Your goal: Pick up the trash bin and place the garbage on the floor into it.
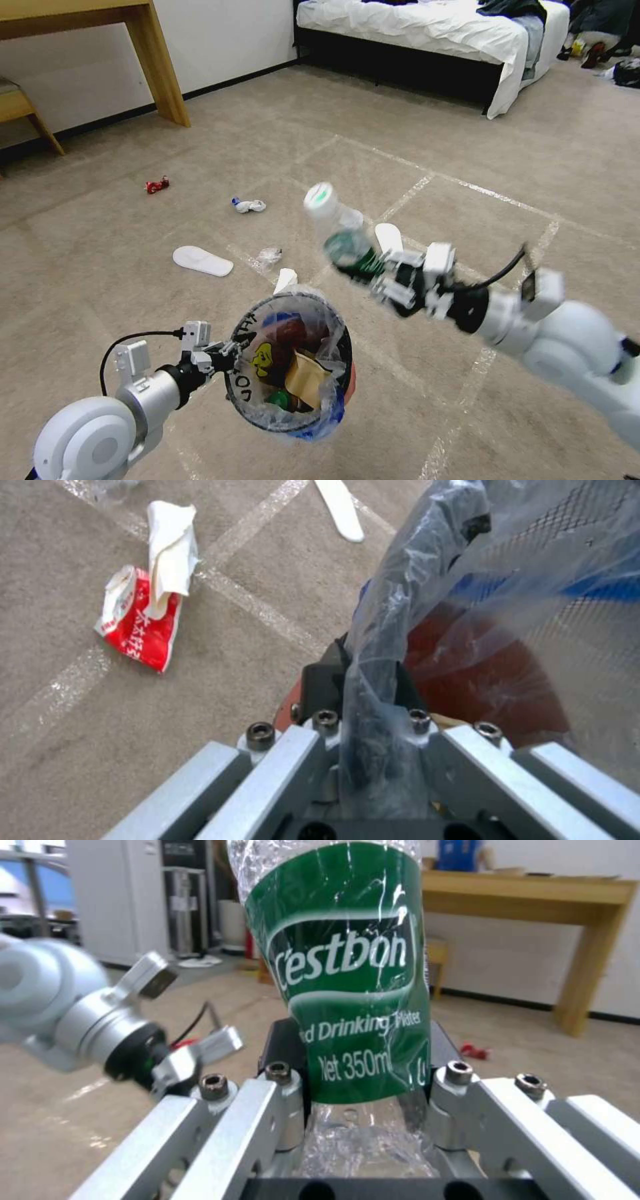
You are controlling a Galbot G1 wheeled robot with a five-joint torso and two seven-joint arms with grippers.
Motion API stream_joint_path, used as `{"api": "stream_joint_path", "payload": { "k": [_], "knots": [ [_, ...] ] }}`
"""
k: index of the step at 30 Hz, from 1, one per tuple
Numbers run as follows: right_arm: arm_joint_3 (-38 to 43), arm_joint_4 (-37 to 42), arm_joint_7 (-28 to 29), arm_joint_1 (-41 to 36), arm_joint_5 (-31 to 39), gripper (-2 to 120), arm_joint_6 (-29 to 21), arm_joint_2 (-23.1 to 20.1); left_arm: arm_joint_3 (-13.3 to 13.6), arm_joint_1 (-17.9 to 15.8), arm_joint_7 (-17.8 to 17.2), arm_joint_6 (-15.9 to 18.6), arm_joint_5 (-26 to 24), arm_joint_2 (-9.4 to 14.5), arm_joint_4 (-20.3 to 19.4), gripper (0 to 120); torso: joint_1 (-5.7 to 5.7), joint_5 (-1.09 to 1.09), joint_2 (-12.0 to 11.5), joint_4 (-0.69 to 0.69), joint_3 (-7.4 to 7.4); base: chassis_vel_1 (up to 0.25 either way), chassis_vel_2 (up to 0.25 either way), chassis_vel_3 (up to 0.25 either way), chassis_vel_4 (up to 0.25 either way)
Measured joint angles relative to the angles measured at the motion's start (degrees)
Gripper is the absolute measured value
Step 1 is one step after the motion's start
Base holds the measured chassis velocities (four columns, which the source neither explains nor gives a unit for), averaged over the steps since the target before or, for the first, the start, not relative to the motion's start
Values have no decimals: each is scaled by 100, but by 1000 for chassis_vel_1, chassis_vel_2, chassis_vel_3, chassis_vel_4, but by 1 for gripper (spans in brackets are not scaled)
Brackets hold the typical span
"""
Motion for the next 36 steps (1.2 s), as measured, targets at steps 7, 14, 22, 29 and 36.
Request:
{"api": "stream_joint_path", "payload": {
  "k": [7,14,22,29,36],
  "knots": [
    [-1066,-536,-290,544,-437,22,103,574,-143,173,-332,83,19,-4,-250,1,0,0,0,0,0,0,0,0,0],
    [-1815,-868,-324,1168,-564,22,112,1071,-112,63,-518,99,14,-59,-193,1,0,0,0,0,0,0,0,0,0],
    [-2215,-1164,-402,1484,-623,22,117,1287,-51,-37,-513,100,12,-97,-57,1,0,0,0,-1,0,0,0,0,0],
    [-2706,-1449,-452,1913,-576,48,116,1582,-147,-156,-501,101,-171,-19,75,1,1,0,0,0,0,0,0,0,0],
    [-2884,-1571,-496,2080,-505,70,116,1654,-208,-208,-470,92,-222,10,202,1,0,0,0,0,0,0,0,0,0]
  ]
}}
